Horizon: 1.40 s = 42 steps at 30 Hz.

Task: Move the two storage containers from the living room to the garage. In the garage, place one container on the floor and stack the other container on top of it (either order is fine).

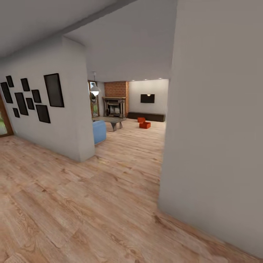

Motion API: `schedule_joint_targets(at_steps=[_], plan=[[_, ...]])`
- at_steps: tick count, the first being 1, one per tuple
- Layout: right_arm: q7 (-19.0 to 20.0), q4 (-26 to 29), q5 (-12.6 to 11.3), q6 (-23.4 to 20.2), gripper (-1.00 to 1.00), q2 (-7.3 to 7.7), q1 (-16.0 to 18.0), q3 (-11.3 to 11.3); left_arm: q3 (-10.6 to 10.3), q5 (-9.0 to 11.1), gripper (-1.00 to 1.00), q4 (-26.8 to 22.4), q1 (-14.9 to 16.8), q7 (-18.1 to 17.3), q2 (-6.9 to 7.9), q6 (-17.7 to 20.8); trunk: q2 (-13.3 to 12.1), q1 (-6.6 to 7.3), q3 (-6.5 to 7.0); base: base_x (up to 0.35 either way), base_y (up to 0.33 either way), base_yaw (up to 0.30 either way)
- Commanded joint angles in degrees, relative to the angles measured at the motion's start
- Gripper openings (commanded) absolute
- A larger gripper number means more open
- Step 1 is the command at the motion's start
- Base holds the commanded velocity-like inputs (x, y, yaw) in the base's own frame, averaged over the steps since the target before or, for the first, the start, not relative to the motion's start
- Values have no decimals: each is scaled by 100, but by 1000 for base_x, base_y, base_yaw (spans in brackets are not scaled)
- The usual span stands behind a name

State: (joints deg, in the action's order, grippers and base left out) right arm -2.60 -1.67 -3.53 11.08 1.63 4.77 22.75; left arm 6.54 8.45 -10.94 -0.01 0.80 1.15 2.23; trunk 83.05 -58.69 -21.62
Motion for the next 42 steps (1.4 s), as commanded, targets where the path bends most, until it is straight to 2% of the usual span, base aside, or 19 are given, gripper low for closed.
schedule_joint_targets(at_steps=[1,26,42], plan=[[-13,-18,-38,34,100,-3,7,47,0,60,100,-12,0,8,-1,23,3,-4,-6,324,0,270],[-22,-18,-63,31,100,-3,7,35,2,60,100,-4,1,8,-1,23,3,-4,-6,324,0,270],[13,-18,-16,-9,100,12,7,106,2,60,100,4,1,8,-5,23,3,-4,-6,324,0,30]])
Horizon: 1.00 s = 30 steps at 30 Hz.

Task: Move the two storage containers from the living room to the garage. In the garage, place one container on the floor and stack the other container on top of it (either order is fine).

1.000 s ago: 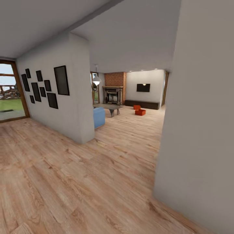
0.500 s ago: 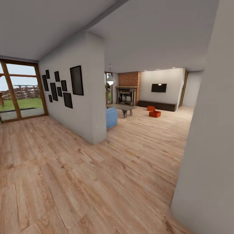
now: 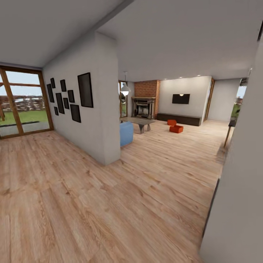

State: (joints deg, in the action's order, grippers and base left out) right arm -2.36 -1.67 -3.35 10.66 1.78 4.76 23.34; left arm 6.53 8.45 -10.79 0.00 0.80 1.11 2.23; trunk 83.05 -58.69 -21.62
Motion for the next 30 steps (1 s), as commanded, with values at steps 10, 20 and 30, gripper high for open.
schedule_joint_targets(at_steps=[10,20,30], plan=[[-11,-18,-34,40,100,-3,7,48,5,61,100,-11,0,8,1,23,3,-3,-6,324,0,0],[-18,-18,-42,49,100,2,7,45,0,61,100,-3,-1,8,3,23,3,-3,-6,324,0,0],[-33,-18,-1,67,100,8,7,51,-2,61,100,-2,-2,8,3,23,3,-3,-6,324,0,0]])
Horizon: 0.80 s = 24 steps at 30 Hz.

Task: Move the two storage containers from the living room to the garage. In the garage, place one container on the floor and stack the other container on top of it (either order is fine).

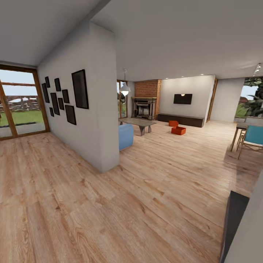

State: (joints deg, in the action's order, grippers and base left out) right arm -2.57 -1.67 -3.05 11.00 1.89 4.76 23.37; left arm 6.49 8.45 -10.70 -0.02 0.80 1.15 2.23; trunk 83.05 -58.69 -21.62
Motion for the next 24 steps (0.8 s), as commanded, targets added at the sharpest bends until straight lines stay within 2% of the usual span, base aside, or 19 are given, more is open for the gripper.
schedule_joint_targets(at_steps=[1,10,17,20,24], plan=[[-10,-18,-29,30,100,0,7,47,2,60,100,-11,0,8,-1,23,3,-3,-6,324,0,0],[8,-18,46,21,100,4,7,45,3,60,100,-11,1,8,-1,23,3,-3,-6,324,0,0],[15,-18,603,36,100,-14,7,19,8,60,100,-11,2,8,-1,23,3,-3,-6,324,0,0],[12,-18,746,41,100,-20,7,8,8,60,100,-11,2,8,-1,23,3,-3,-6,324,0,0],[11,-18,779,42,100,-33,7,0,4,60,100,-11,1,8,-1,23,3,-3,-6,324,0,0]])
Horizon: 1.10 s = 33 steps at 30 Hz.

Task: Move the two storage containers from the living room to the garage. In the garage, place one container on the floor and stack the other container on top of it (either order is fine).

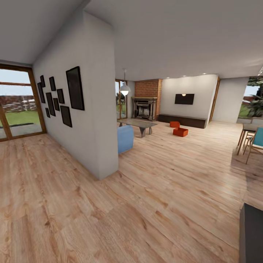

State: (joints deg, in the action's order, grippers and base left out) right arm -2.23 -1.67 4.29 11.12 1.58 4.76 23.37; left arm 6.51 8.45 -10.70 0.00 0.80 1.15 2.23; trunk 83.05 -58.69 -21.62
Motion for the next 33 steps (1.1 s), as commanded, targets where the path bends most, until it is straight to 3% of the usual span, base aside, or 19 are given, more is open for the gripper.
schedule_joint_targets(at_steps=[1,22,33], plan=[[-23,-18,38,31,100,-5,7,-6,1,61,100,-11,0,8,-1,23,3,-3,-6,324,0,-20],[-23,-18,28,31,100,-1,7,-43,1,61,100,-11,0,8,-1,23,3,-3,-6,324,0,-215],[-23,-18,66,31,100,17,7,-14,6,61,100,-11,0,8,-1,23,3,-3,-6,324,0,-40]])
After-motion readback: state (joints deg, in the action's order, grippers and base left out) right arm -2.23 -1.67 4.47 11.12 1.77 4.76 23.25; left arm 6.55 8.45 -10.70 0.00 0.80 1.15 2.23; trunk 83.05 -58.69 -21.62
